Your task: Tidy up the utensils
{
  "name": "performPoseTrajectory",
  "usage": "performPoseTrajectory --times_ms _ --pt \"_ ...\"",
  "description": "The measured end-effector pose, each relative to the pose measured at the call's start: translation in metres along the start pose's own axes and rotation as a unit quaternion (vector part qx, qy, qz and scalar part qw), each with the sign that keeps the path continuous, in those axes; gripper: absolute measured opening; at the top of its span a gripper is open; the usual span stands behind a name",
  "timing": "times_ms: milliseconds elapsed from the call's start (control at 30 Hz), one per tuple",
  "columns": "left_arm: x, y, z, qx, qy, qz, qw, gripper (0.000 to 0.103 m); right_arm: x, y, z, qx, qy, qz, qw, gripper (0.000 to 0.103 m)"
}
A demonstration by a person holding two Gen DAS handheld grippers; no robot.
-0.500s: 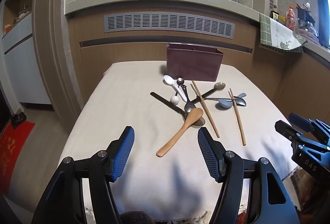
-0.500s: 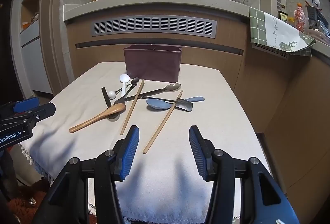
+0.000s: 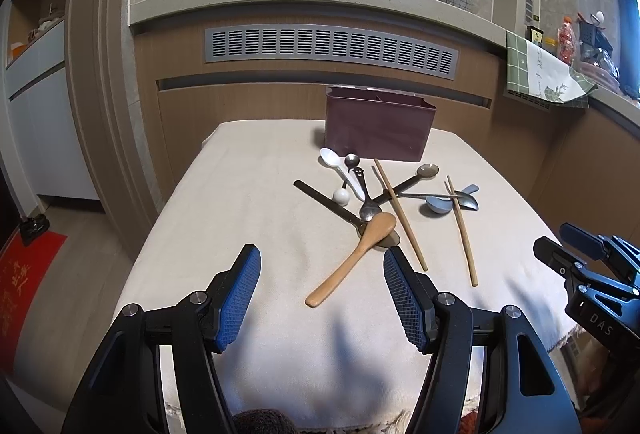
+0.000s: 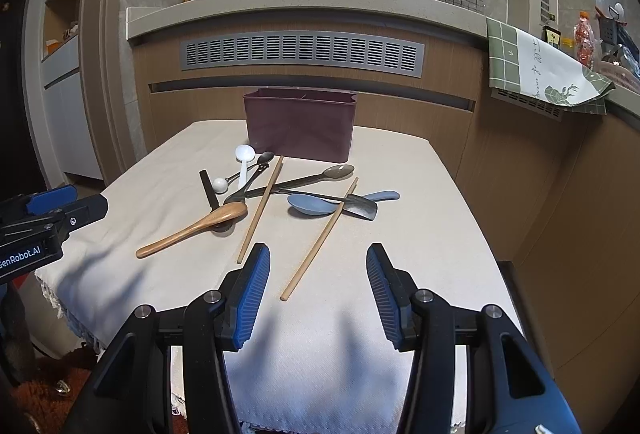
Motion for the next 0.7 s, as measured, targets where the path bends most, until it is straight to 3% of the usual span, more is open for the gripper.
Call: performPoseTrajectory --times_ms 700 --pt "0.0036 0.001 0.0072 -0.011 -0.003 0.006 0.9999 0.064 0.0035 0.001 0.0026 -0.004 -0.001 0.006 1.0 0.047"
Point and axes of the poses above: each gripper's, at about its wrist camera, not at the fingertips, and z roughly the way its jaws point, x to its right, y to its underside, the point moved 9 cm from there along z, roughly the way its jaws point, and after that the axes turned 6 degrees about -x, right-handed, at the moved point
